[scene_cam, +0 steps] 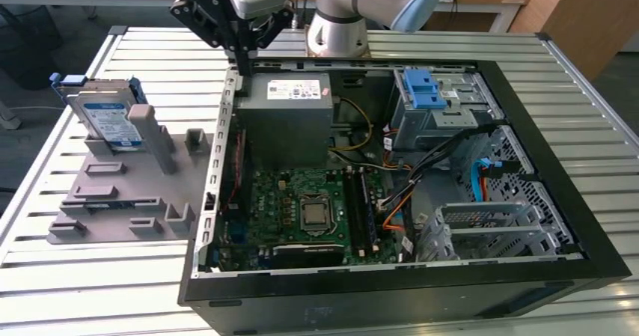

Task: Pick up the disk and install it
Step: 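Reach for the disk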

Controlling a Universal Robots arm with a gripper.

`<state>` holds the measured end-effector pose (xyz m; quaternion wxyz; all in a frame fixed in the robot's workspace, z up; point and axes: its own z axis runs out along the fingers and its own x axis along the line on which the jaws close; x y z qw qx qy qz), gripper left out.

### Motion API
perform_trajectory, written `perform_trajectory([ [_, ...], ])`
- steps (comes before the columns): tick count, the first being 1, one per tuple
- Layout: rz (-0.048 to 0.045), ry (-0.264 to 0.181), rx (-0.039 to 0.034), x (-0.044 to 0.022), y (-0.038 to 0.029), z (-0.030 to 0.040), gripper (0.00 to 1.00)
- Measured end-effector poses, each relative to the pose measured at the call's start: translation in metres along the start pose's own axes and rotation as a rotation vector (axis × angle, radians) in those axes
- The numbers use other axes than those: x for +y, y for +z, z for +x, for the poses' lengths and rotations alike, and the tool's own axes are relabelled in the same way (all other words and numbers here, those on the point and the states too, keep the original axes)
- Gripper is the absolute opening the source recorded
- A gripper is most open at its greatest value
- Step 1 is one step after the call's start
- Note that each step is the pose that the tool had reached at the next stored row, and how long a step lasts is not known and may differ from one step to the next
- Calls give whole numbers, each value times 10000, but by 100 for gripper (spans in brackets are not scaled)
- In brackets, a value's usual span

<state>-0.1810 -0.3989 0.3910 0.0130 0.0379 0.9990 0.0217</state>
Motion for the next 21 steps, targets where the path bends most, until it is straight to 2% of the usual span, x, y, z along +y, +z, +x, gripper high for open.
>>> perform_trajectory([
  [21,0,0,0,-5,5,59,11],
])
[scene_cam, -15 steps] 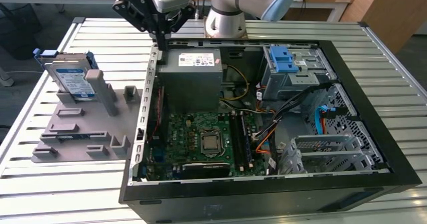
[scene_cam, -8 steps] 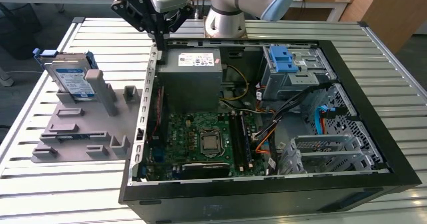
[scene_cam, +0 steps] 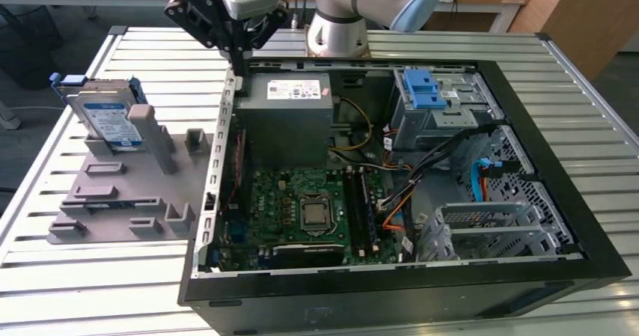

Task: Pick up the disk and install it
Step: 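Reach for the disk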

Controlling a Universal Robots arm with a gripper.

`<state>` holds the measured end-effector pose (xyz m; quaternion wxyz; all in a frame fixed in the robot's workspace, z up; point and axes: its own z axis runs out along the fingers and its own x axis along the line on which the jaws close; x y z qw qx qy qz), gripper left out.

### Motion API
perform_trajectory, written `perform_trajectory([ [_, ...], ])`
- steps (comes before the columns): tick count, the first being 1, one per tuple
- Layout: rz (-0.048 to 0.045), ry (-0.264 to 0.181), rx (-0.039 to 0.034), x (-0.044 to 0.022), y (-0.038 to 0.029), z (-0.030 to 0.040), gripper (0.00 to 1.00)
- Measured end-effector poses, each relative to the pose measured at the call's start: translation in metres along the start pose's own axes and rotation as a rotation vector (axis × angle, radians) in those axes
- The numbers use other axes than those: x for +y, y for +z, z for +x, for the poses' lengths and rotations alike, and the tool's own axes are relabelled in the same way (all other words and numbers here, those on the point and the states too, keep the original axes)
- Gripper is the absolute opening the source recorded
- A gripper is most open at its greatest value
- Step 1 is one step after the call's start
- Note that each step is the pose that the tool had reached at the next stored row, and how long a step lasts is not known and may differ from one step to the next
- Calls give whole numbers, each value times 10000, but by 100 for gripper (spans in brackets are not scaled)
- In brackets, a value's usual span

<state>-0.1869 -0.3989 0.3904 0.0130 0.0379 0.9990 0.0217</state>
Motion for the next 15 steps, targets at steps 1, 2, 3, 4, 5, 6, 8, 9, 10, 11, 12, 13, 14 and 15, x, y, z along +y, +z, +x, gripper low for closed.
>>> perform_trajectory([
  [1,0,0,0,0,0,3,11],
  [2,0,0,0,0,0,6,11],
  [3,0,1,3,-13,15,164,11],
  [4,0,1,4,-13,15,168,11],
  [5,0,0,4,-14,15,171,11],
  [6,0,0,3,-14,16,174,11],
  [8,0,0,3,-14,16,181,11],
  [9,0,0,4,-15,16,183,11],
  [10,0,0,4,-15,17,186,11],
  [11,1,0,4,-15,17,189,11],
  [12,0,0,3,-15,17,193,11],
  [13,0,0,4,-16,17,195,11],
  [14,0,0,4,-16,18,198,11],
  [15,1,0,4,-16,18,202,11],
])
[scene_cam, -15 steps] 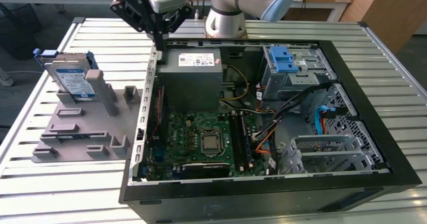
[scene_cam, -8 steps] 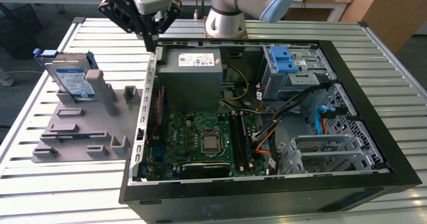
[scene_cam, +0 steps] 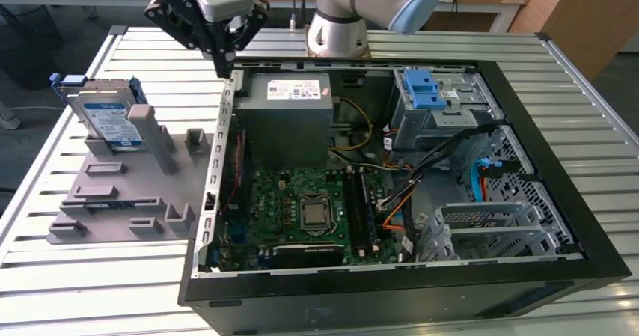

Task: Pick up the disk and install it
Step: 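Reach for the disk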

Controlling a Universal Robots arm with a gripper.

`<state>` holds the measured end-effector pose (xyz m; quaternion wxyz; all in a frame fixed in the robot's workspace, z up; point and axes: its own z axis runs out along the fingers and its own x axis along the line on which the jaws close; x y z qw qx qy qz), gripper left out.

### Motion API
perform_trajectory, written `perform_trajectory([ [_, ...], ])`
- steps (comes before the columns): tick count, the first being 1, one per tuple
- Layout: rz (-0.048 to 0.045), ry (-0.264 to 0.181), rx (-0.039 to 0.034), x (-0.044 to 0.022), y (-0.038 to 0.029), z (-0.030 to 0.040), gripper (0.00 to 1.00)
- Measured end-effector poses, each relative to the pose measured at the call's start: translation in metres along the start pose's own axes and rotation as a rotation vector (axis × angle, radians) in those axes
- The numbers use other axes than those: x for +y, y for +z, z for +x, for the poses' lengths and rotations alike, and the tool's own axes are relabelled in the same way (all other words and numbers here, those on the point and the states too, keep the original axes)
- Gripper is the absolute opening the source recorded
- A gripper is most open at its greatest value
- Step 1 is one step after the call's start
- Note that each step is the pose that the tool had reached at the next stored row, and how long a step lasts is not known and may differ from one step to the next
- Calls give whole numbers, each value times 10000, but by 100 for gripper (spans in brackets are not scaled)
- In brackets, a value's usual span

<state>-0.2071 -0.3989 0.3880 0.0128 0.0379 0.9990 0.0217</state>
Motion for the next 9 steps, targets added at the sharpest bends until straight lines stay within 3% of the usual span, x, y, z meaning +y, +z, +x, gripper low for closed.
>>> perform_trajectory([
  [9,-1,1,-1,-2,3,30,11],
])
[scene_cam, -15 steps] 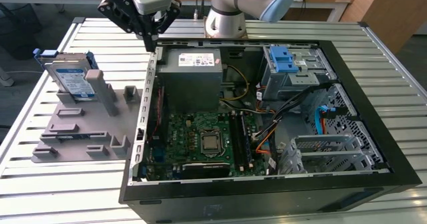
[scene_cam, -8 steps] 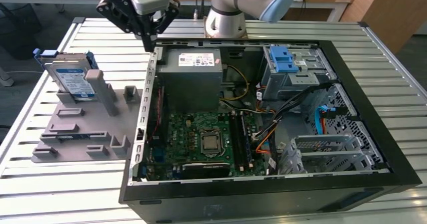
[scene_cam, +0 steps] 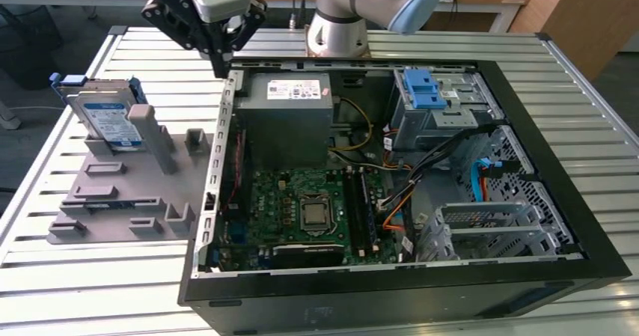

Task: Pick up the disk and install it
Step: 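Reach for the disk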

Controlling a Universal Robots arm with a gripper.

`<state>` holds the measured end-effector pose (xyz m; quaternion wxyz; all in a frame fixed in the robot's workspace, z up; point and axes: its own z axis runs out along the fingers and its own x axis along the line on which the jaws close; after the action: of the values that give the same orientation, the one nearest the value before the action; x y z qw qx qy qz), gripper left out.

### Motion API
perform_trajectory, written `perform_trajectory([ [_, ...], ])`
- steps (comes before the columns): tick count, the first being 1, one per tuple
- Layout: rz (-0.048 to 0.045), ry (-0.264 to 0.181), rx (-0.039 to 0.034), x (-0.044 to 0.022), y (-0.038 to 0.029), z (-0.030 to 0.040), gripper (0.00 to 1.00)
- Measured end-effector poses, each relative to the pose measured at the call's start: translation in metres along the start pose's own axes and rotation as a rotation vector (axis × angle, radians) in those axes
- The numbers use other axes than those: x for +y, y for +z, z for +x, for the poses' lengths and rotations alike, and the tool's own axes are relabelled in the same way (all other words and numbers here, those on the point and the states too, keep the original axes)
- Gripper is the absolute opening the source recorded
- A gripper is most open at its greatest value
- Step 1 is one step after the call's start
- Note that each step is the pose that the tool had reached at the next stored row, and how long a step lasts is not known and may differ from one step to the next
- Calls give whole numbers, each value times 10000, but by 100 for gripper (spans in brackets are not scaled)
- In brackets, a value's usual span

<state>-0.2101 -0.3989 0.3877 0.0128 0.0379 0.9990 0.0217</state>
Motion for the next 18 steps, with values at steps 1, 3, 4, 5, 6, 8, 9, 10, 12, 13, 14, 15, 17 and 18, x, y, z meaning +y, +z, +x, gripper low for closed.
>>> perform_trajectory([
  [1,0,0,0,0,1,4,11],
  [3,0,0,0,0,1,12,11],
  [4,0,-1,0,0,2,16,11],
  [5,0,-1,0,0,2,20,11],
  [6,0,-1,0,0,3,24,11],
  [8,-1,-1,0,-1,5,40,11],
  [9,0,-1,0,-2,5,44,11],
  [10,0,-1,0,-2,5,49,11],
  [12,0,-1,1,-2,5,58,11],
  [13,0,-1,0,-2,6,63,11],
  [14,0,-1,0,-2,6,67,11],
  [15,0,-1,0,-3,7,71,11],
  [17,1,-1,9,-7,15,123,11],
  [18,1,-1,9,-7,16,124,11],
])
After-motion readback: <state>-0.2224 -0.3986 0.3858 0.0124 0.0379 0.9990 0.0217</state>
